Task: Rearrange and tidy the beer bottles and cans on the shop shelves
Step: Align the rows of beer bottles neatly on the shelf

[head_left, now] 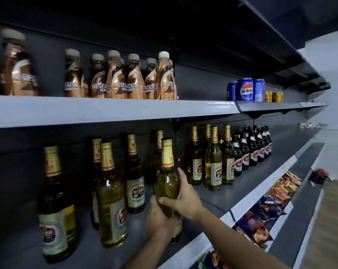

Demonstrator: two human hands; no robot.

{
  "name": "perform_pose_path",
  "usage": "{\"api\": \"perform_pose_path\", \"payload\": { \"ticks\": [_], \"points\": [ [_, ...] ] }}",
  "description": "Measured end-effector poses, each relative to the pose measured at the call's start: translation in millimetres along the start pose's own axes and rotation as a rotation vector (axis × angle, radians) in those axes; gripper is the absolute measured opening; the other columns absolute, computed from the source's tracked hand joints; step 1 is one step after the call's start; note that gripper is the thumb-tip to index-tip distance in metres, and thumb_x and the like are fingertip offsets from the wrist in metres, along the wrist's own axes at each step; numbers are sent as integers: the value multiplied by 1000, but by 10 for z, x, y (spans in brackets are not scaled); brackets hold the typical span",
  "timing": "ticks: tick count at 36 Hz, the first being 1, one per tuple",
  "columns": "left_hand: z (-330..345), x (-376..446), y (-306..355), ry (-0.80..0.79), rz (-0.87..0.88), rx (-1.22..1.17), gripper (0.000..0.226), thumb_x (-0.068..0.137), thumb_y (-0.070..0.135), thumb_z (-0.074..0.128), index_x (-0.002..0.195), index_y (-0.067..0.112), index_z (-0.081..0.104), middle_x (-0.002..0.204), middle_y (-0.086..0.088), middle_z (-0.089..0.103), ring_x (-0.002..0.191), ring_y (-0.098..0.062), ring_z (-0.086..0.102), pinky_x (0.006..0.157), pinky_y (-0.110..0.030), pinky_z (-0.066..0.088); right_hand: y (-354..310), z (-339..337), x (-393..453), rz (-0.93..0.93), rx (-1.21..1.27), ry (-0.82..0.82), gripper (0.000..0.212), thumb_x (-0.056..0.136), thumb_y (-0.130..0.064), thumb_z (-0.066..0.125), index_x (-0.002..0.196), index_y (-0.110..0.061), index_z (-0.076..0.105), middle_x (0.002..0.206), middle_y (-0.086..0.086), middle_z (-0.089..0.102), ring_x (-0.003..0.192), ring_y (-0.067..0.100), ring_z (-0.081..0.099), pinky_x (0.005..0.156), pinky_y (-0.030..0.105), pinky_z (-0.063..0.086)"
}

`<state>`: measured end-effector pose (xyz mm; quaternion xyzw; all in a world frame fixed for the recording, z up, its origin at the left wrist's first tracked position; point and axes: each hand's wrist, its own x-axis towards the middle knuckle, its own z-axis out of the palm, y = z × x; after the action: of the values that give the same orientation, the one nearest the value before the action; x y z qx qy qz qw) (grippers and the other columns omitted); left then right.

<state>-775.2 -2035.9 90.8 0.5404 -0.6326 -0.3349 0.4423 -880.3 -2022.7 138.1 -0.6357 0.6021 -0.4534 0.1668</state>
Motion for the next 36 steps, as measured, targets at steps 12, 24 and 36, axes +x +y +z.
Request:
{"api": "perform_pose_path", "payload": {
  "ticks": [12,24,36],
  "points": [
    [831,533,382,87,-20,-17,69,63,33,85,121,38,49,96,13,64,93,-12,60,80,-28,50,882,-577,846,-83,315,-273,110,58,-50,80,148,-39,17,130,-12,56,124,9,51,110,41,39],
    [1332,967,554,93,-56,17,70,57,34,86,111,41,43,105,15,63,100,-7,59,91,-33,51,1737,-634,1154,-59,533,-324,71,77,-7,55,143,-28,36,124,-6,64,120,11,57,104,43,45],
    [1194,1156,390,-37,-13,12,60,70,18,84,110,40,45,107,25,57,98,16,49,79,-4,40,2106,-368,1139,-48,343,-436,96,62,-15,76,138,-46,25,126,-23,56,123,-2,49,105,33,43]
  ]
}}
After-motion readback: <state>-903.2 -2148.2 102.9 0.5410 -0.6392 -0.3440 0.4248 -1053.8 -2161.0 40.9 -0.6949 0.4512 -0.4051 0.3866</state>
